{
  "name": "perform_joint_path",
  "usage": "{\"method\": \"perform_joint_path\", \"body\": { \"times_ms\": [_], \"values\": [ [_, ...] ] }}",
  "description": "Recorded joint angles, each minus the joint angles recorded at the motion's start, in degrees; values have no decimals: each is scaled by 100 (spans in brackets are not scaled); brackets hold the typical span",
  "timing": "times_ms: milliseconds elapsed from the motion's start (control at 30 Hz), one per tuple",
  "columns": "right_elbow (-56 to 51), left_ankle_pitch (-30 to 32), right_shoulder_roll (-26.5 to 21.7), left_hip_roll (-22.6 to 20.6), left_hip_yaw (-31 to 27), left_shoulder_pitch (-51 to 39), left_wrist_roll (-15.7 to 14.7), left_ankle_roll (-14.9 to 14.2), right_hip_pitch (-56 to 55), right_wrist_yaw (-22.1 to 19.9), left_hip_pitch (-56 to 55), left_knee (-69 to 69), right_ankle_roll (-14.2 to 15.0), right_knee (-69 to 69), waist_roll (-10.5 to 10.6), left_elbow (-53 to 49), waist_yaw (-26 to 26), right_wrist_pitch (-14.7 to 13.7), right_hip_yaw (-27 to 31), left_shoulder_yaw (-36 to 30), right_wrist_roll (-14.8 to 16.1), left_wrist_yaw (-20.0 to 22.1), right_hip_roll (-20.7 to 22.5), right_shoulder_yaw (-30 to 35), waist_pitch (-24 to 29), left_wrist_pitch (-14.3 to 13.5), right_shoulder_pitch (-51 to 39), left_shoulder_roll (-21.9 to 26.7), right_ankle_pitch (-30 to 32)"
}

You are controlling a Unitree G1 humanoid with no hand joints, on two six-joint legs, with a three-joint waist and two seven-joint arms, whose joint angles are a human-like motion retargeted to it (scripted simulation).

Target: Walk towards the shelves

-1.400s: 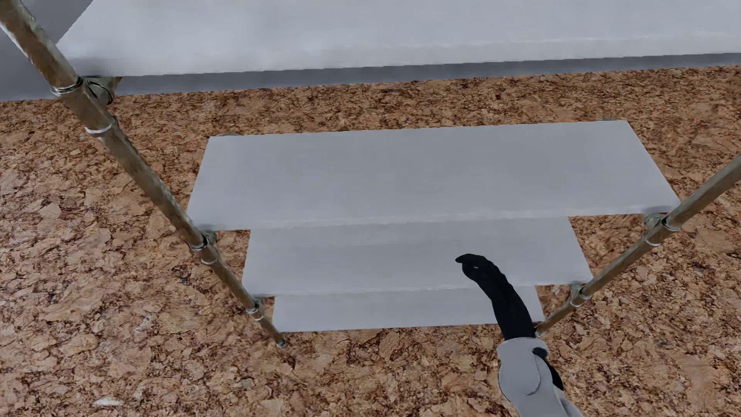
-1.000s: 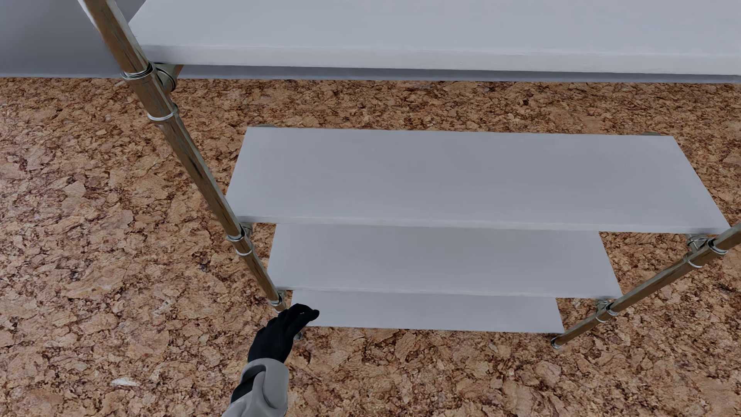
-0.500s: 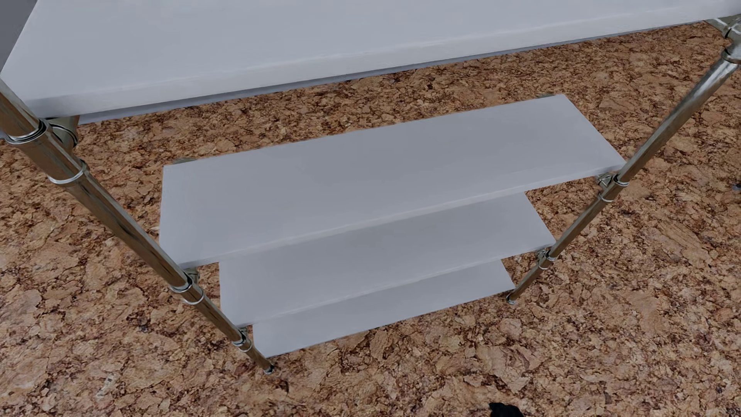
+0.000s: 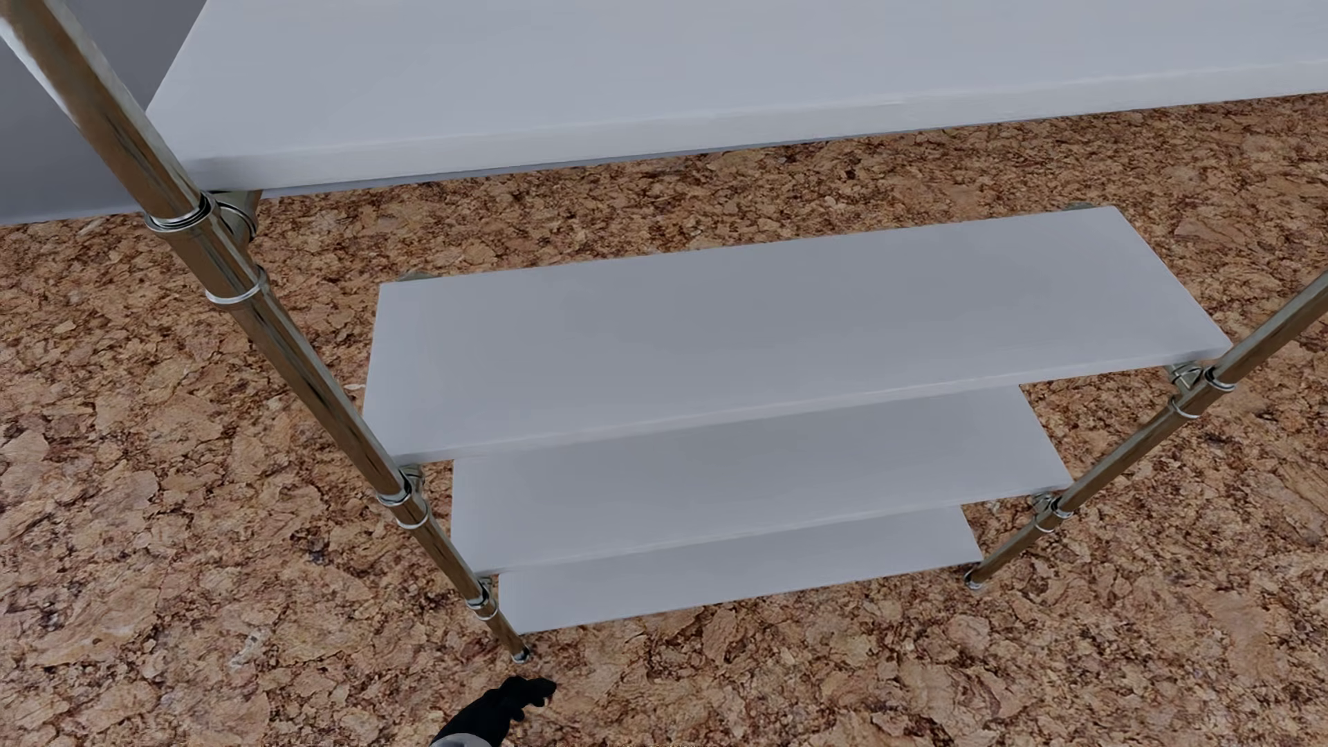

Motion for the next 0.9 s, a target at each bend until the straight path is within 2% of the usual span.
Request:
{"method": "perform_joint_path", "body": {
  "times_ms": [100,167,300,433,533,667,800,833,900],
  "values": [
    [-33,11,-33,1,-60,109,107,4,-14,48,-58,81,-25,28,-7,-325,24,29,-103,166,49,95,-24,2,24,-144,112,36,8],
    [-61,8,-25,31,-82,235,142,6,-34,62,-116,153,-48,44,-12,-353,45,22,-153,264,56,97,-19,37,49,-131,171,43,7],
    [-134,-9,-49,92,-58,525,79,-9,-81,150,-179,247,-61,68,-8,56,78,-40,-155,311,40,121,12,178,96,159,234,42,-14],
    [-173,2,-58,130,-22,739,9,-36,-100,77,-186,230,-65,41,-5,685,82,-49,-127,77,80,-289,55,247,115,443,229,100,-14],
    [-203,17,-144,149,-16,797,-49,-54,-93,155,-189,210,-77,0,-6,929,81,-97,-127,-80,66,-448,82,432,121,480,225,138,-13],
    [-51,72,-106,187,-34,596,-6,-88,-47,195,-165,219,-109,-10,-4,871,76,1,-153,-330,108,-508,114,546,110,425,-10,172,34],
    [472,54,148,199,-37,98,8,-102,26,163,-56,182,-158,44,-12,778,42,380,-180,-399,68,-292,128,529,93,519,-667,-24,-20],
    [484,74,193,203,-46,-74,17,-103,37,176,-42,183,-165,56,-12,770,39,358,-186,-428,20,-330,130,573,94,532,-768,-94,-3],
    [305,106,246,211,-63,-308,27,-113,56,174,-36,181,-200,58,-14,539,28,119,-227,-405,-16,-313,134,705,92,438,-860,-183,24]
  ]
}}
